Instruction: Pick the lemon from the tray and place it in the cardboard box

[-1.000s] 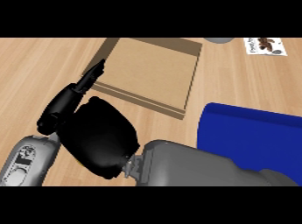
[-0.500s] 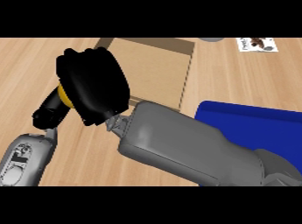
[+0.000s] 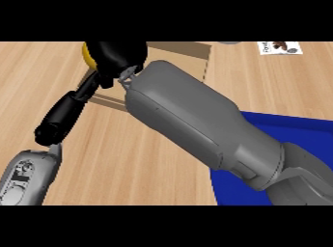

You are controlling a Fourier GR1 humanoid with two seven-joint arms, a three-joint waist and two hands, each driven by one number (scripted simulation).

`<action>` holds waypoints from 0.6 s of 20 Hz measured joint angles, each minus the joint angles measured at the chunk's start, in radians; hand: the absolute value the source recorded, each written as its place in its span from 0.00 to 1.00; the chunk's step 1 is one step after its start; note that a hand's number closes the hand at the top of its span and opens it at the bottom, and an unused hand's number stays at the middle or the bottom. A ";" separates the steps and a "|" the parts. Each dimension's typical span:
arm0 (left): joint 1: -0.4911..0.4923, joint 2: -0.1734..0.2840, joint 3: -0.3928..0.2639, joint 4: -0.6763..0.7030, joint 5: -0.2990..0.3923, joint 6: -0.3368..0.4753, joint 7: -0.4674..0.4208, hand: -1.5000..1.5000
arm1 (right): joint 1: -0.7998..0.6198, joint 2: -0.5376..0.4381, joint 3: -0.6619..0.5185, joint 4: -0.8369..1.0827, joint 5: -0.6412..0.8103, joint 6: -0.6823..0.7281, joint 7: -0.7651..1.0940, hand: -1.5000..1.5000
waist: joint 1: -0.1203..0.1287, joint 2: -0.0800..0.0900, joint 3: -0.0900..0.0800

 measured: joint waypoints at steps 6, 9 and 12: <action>0.004 0.004 0.006 -0.006 -0.003 -0.001 0.004 0.50 | -0.052 0.000 -0.041 0.219 -0.087 0.178 -0.109 1.00 | -0.002 0.005 0.000; -0.002 0.004 0.010 -0.003 -0.006 0.001 0.000 0.50 | -0.060 0.000 -0.056 0.315 -0.110 0.244 -0.185 1.00 | -0.004 0.008 0.000; 0.004 0.003 0.010 -0.013 -0.004 -0.002 0.002 0.50 | -0.073 -0.001 -0.058 0.400 -0.119 0.326 -0.238 1.00 | -0.004 0.008 0.001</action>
